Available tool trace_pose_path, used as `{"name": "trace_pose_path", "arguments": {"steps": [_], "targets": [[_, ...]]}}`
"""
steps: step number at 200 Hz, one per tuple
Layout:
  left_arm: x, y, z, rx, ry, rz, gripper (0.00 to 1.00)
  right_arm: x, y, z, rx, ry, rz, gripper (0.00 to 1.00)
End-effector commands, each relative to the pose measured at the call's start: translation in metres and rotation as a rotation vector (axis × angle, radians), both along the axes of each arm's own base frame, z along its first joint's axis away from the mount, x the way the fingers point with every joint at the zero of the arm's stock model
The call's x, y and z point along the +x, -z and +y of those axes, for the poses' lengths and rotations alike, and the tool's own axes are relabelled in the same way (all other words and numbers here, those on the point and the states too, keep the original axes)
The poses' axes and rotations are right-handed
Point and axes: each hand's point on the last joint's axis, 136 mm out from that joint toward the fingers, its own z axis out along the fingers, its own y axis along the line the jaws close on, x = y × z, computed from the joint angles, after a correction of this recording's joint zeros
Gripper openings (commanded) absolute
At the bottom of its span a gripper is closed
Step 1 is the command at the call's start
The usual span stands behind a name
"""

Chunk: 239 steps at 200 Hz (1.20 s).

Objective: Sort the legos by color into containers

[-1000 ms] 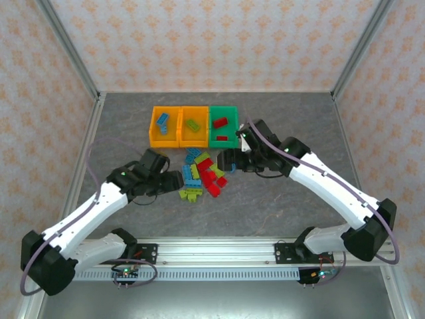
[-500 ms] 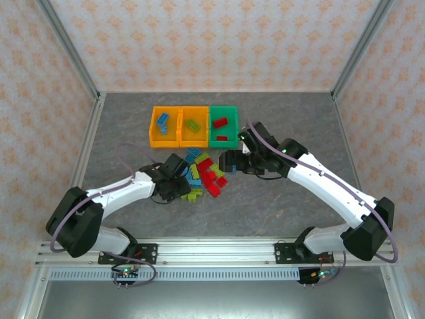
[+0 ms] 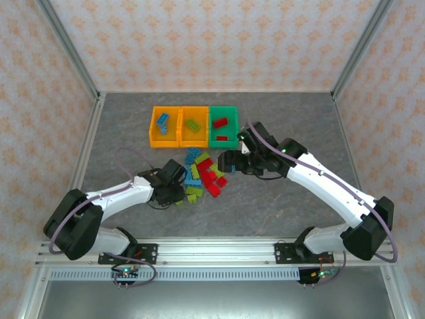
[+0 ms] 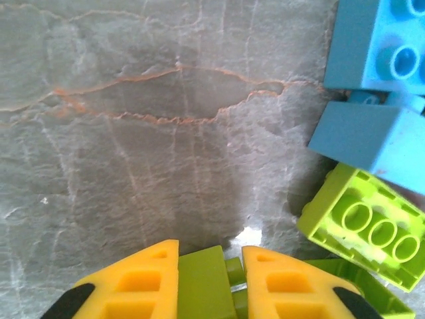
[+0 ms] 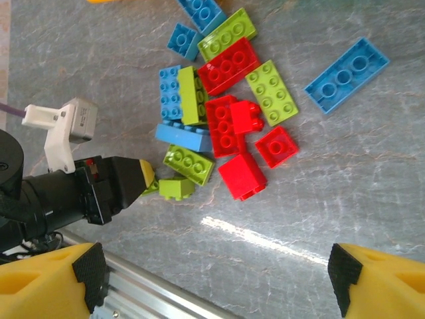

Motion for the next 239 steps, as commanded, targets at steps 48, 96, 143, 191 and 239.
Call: {"name": "trace_pose_path", "arguments": {"steps": [48,96,143,191,239], "targets": [[0.057,-0.111,0.007,0.09,0.034,-0.325,0.16,-0.005,-0.015,0.018,0.092,-0.009,-0.042,0.89],[0.192,-0.164,0.025,0.253,-0.056,-0.507,0.13,0.0,-0.015,0.003,0.046,0.066,-0.066,0.89],[0.296,-0.154,0.008,0.229,-0.04,-0.503,0.19,-0.006,-0.017,-0.014,0.044,0.116,-0.092,0.9],[0.326,-0.144,-0.003,0.264,0.034,-0.455,0.45,-0.005,-0.015,-0.029,0.025,0.188,-0.107,0.9],[0.287,-0.185,-0.003,0.175,0.053,-0.506,0.43,0.011,0.004,-0.045,-0.025,0.35,-0.121,0.94]]}}
